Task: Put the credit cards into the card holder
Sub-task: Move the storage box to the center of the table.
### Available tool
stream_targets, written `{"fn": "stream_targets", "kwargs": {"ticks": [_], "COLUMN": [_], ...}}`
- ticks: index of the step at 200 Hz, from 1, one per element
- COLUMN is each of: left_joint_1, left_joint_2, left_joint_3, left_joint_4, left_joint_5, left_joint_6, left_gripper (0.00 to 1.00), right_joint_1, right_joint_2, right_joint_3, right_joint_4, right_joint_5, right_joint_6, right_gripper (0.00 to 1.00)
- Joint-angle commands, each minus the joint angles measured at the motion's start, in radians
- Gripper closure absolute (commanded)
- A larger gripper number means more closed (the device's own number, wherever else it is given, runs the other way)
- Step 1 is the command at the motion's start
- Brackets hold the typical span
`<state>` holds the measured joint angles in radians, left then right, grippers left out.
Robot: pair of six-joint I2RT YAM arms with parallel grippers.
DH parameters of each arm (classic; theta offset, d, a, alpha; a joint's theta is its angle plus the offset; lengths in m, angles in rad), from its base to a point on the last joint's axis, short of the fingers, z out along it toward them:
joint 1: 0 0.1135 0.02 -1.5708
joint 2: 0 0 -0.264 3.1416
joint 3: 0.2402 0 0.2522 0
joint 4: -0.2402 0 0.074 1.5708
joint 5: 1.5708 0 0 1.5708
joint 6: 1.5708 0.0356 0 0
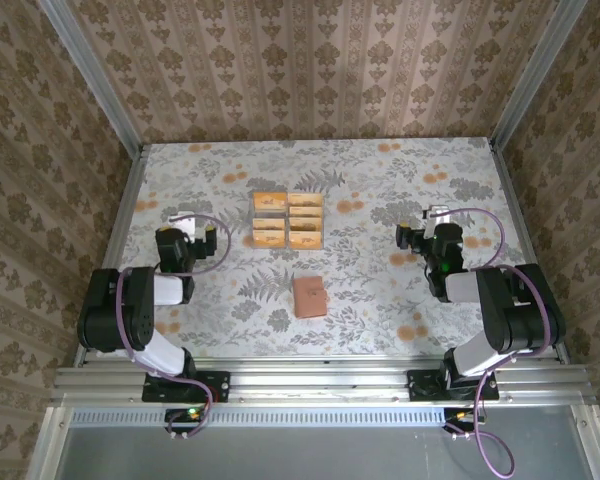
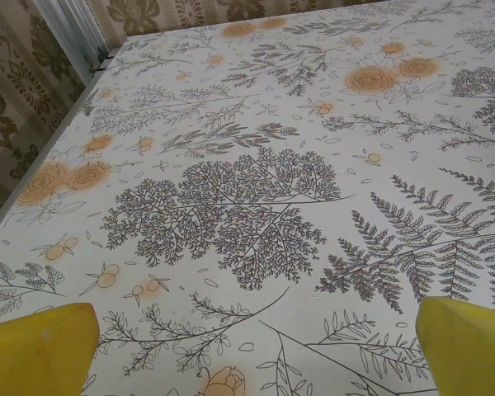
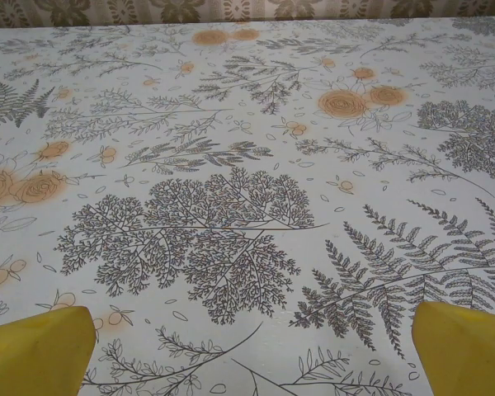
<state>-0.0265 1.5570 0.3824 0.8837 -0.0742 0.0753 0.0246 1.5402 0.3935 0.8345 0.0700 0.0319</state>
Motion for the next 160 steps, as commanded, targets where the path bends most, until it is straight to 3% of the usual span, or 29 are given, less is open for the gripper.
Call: {"fn": "stream_targets", "kwargs": {"ticks": [1,160], "left_joint_1": [-0.004,-0.004], "left_joint_2": [0.002,0.001], "left_joint_3": [0.012,0.012], "left_joint_4": [0.03,0.028], "left_joint_5": [-0.003,-0.002], "left_joint_6": [-0.016,-0.017], "left_gripper": [0.0,0.0], "right_joint_1": [0.0,-0.005], "right_joint_2": [-0.011,-0.007], "right_joint_3": [0.016,0.021], "right_joint_4": [0.014,0.008], "right_joint_5": [-0.003,-0.009], "right_joint_6": [-0.005,-0.003], "right_gripper": [0.0,0.0]}}
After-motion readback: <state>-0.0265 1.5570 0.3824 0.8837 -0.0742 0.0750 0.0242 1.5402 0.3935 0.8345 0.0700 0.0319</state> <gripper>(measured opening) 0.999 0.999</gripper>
